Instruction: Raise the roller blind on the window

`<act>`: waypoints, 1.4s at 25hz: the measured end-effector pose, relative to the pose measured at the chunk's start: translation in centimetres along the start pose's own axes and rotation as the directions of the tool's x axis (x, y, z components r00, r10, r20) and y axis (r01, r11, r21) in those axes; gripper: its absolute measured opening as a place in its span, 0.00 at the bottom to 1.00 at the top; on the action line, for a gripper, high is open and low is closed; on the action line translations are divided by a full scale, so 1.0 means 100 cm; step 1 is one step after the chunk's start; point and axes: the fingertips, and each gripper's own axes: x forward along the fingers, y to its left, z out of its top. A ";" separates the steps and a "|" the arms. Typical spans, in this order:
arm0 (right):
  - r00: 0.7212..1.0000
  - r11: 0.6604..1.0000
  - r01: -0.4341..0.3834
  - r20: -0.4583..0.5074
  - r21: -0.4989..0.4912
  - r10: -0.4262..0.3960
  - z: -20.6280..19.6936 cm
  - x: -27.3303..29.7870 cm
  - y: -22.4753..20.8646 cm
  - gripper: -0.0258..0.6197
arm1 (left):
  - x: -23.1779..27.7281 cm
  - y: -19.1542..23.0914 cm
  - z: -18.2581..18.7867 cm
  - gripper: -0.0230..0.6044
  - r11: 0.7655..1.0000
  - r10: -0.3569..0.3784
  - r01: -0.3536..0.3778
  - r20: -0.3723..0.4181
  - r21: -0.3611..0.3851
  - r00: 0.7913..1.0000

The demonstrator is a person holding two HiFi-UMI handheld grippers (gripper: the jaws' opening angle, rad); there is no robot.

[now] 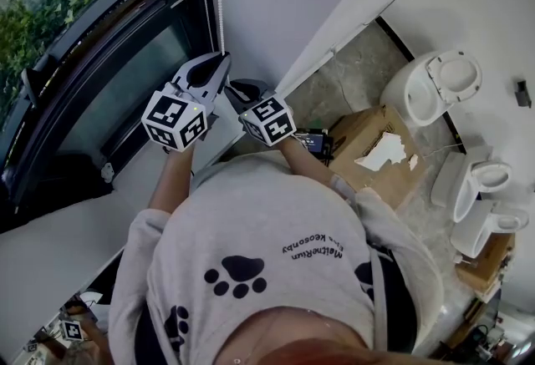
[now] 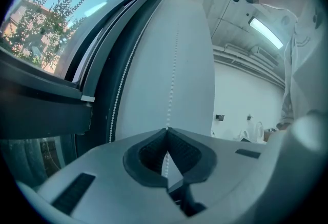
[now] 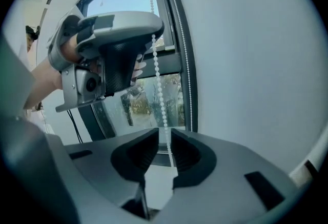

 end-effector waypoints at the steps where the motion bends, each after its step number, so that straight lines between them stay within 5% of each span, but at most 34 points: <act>1: 1.000 1.000 -0.005 0.020 0.012 0.005 0.004 -0.003 0.001 0.17 | 0.000 0.000 0.000 0.05 1.000 -0.001 0.001 0.001 0.000 1.000; 11: 0.964 0.998 0.053 0.258 0.037 -0.061 0.094 -0.056 -0.005 0.18 | -0.002 0.010 -0.021 0.05 1.000 0.014 -0.014 -0.021 -0.026 1.000; 22: 0.900 0.997 0.032 0.436 -0.074 0.004 0.183 -0.094 0.026 0.17 | -0.002 0.006 -0.065 0.05 0.997 0.003 -0.009 -0.085 -0.076 0.996; 35: 0.845 0.977 0.095 0.534 -0.191 0.022 0.263 -0.121 0.032 0.08 | -0.001 -0.003 -0.075 0.05 0.995 -0.015 0.008 -0.077 -0.099 0.997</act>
